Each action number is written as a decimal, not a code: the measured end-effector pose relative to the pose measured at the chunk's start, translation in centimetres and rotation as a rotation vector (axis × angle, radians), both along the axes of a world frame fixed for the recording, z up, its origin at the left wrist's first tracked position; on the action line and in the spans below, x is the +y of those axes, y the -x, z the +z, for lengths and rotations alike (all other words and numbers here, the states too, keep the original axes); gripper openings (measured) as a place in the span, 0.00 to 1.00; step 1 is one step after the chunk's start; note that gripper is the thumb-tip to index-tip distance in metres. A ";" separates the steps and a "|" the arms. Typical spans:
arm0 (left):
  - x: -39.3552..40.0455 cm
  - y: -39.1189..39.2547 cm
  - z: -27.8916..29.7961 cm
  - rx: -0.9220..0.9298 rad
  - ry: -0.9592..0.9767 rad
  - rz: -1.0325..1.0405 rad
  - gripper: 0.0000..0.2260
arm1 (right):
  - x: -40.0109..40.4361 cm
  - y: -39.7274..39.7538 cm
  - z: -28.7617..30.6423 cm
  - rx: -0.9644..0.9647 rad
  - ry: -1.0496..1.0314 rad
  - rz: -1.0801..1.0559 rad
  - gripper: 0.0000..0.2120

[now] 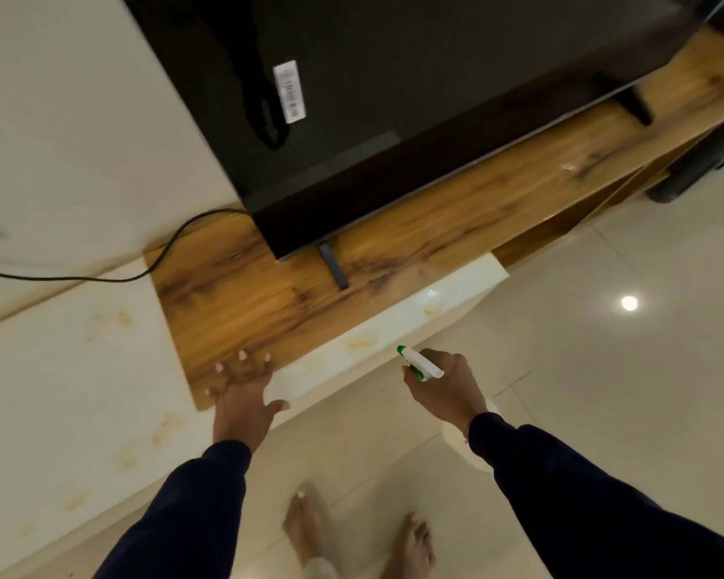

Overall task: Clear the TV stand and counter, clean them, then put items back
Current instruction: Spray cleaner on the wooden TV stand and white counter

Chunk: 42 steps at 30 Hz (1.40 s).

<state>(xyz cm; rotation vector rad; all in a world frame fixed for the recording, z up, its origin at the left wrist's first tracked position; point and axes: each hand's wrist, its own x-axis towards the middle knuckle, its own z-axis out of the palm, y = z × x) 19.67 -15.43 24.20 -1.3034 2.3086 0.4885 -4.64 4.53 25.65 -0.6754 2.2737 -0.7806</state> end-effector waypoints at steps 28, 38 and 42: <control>5.6 18.7 3.7 -0.010 0.041 -0.051 0.30 | 4.4 21.2 1.4 -0.179 -0.102 -0.087 0.10; 11.1 38.7 11.7 0.081 0.013 -0.369 0.35 | 9.3 31.7 8.8 -0.232 0.152 -0.105 0.06; 13.2 46.2 15.2 0.132 -0.012 -0.439 0.37 | 11.5 37.5 13.5 -0.216 0.266 -0.155 0.10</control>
